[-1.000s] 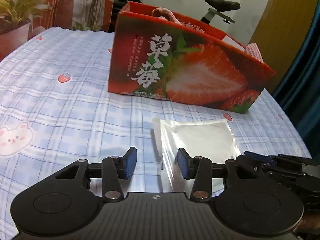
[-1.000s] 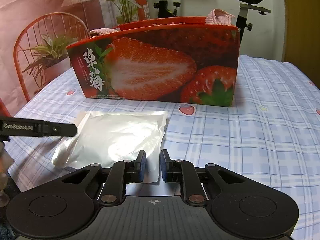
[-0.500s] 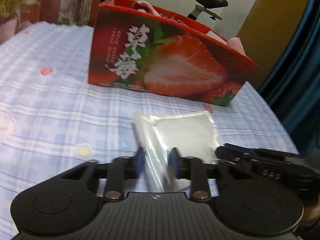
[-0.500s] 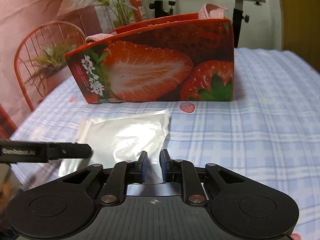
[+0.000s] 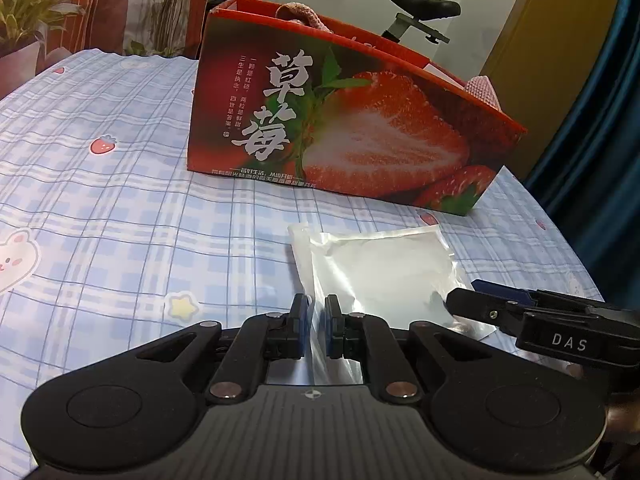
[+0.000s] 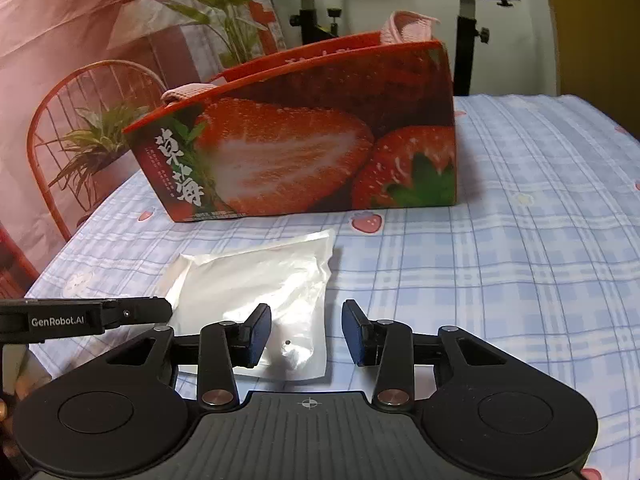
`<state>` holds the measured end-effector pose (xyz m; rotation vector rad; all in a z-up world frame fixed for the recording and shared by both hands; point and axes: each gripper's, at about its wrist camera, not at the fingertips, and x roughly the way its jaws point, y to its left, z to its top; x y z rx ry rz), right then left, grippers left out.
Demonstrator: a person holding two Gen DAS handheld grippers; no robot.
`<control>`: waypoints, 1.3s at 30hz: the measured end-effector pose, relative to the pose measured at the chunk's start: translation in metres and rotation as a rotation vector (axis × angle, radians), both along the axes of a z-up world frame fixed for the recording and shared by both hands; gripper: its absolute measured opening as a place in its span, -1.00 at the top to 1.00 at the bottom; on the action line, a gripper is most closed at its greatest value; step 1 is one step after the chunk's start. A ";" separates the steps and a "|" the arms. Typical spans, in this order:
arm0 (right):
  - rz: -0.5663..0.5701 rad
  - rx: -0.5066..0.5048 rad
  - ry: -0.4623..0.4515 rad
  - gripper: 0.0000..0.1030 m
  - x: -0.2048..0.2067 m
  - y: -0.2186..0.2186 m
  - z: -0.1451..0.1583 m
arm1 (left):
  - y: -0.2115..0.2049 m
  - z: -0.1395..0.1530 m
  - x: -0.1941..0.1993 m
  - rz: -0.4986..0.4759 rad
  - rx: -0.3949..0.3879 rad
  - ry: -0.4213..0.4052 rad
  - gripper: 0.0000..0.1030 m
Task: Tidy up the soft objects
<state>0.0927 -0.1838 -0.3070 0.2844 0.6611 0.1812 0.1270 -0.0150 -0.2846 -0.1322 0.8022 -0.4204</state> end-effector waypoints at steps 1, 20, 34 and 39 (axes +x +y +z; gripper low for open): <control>0.006 -0.004 -0.001 0.22 0.001 0.001 0.000 | 0.000 0.000 0.000 -0.001 -0.002 -0.001 0.80; 0.022 0.010 -0.036 0.49 0.005 0.015 -0.004 | 0.000 -0.002 0.004 -0.005 -0.012 -0.002 0.84; 0.029 0.076 -0.013 0.54 0.003 0.012 -0.004 | 0.001 0.004 -0.003 -0.021 -0.038 -0.012 0.90; 0.011 0.074 -0.018 0.40 0.002 0.010 -0.004 | 0.003 -0.002 -0.001 -0.005 -0.021 0.010 0.89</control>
